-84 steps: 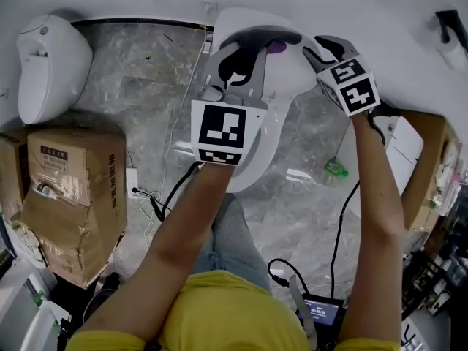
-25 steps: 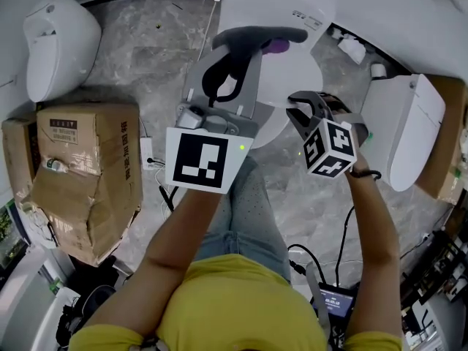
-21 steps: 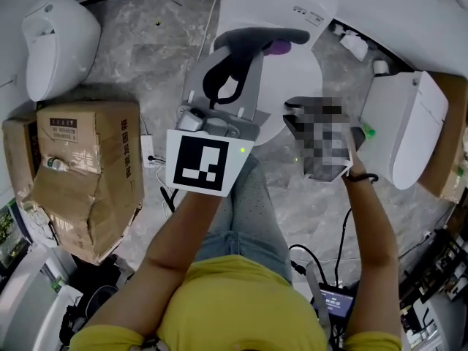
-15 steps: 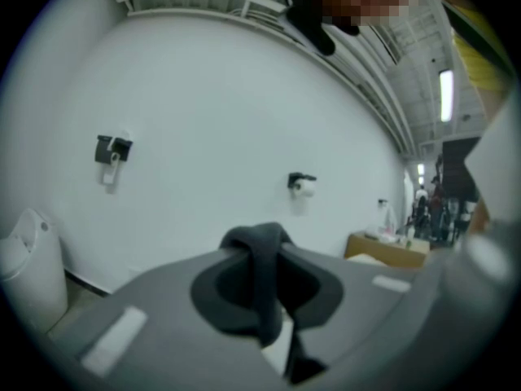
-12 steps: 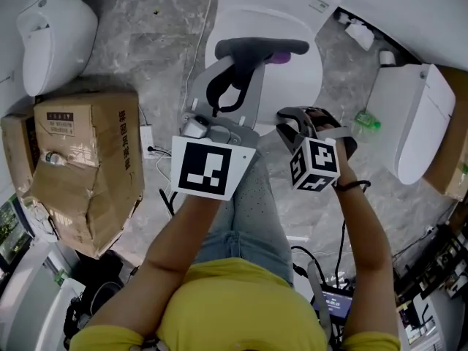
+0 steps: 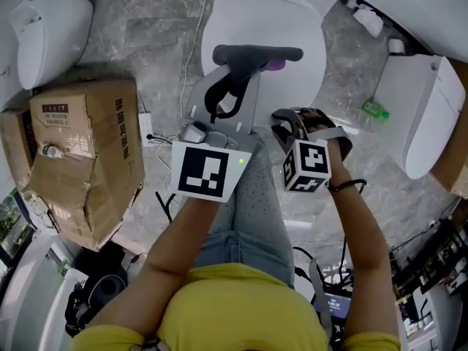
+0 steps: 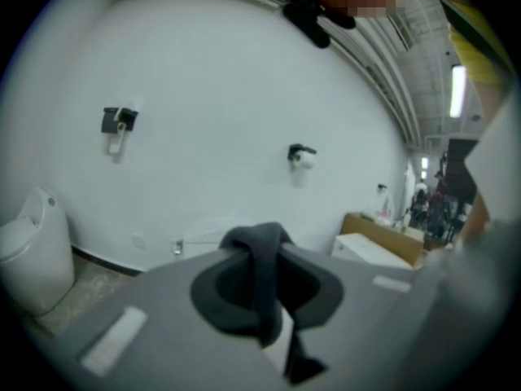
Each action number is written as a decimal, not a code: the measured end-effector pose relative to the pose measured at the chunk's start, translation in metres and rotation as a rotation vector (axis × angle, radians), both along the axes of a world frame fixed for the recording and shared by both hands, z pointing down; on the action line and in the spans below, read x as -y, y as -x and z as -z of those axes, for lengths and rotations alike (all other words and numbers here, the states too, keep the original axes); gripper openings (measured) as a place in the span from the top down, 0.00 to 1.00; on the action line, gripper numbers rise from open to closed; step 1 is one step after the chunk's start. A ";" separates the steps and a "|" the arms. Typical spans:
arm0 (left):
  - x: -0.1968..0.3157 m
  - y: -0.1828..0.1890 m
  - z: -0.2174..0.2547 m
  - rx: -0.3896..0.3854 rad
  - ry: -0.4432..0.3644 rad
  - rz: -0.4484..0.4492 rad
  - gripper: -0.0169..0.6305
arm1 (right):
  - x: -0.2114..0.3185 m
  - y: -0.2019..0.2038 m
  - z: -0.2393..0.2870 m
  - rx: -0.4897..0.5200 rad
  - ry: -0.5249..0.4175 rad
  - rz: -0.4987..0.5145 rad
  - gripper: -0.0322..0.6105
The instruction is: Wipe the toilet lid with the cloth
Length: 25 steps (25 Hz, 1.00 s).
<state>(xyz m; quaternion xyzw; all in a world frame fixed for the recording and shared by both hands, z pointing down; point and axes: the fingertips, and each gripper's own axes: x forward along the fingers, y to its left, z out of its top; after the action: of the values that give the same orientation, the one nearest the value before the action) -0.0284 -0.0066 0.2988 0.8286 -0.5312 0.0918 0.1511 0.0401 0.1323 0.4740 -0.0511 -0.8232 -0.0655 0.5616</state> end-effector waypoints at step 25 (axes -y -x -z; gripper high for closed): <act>-0.012 -0.008 -0.056 0.035 0.085 -0.027 0.94 | -0.040 0.010 -0.118 -0.096 0.515 -0.462 0.92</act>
<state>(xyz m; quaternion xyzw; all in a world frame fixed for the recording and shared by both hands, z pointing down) -0.0201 0.0054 0.3549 0.8268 -0.5181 0.1308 0.1756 0.0299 0.1723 0.5919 -0.0065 -0.7751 0.2758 0.5684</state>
